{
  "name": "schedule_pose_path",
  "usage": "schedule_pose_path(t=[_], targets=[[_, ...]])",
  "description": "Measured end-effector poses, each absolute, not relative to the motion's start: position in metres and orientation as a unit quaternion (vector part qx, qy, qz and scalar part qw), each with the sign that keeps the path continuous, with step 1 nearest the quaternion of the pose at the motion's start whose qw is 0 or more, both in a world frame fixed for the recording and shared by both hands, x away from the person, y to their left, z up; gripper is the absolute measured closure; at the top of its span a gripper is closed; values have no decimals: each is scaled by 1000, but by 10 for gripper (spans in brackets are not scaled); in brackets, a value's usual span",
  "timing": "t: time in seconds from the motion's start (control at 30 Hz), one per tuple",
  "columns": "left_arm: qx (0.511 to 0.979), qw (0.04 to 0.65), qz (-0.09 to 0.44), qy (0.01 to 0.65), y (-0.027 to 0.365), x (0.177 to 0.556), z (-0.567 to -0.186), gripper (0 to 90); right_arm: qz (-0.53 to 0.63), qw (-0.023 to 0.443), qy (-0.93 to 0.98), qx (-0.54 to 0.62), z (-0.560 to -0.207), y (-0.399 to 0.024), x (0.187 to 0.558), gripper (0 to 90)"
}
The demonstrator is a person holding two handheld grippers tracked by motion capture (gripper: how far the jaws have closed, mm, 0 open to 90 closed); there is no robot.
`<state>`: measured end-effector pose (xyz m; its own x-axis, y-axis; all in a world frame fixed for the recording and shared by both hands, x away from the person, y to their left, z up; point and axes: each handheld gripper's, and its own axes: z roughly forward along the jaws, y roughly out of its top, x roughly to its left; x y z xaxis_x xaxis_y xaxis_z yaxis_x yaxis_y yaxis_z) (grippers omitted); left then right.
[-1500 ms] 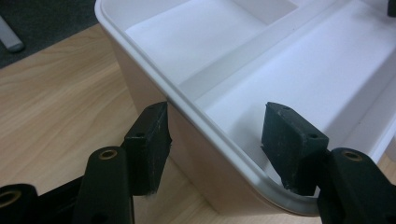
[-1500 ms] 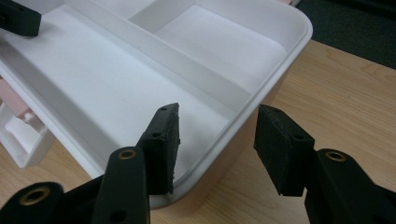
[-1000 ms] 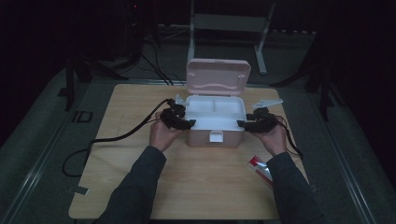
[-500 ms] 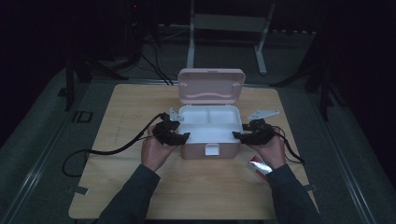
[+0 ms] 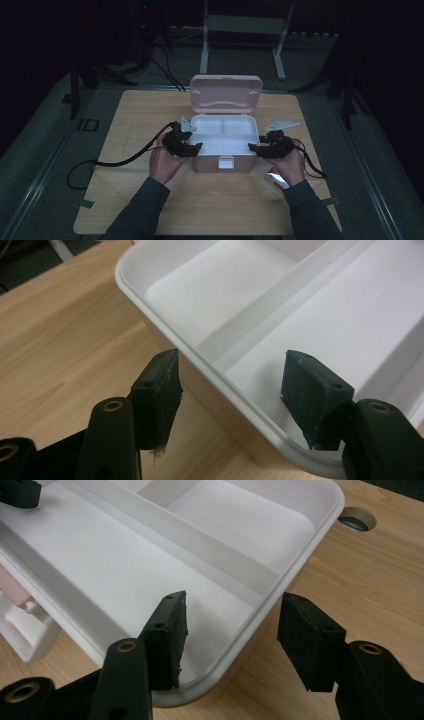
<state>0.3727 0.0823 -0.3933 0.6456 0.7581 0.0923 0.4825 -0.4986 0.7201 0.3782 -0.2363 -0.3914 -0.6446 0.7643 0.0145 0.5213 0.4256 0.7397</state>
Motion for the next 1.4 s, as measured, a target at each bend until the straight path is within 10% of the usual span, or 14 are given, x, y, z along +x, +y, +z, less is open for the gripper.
schedule_pose_path(t=[0.9,1.4], targets=[[804,441,196,346,141,331,-368,393,389,242,845,276,-353,-233,384,572],[837,424,170,302,155,316,-403,386,336,203,901,184,-344,-203,407,616]])
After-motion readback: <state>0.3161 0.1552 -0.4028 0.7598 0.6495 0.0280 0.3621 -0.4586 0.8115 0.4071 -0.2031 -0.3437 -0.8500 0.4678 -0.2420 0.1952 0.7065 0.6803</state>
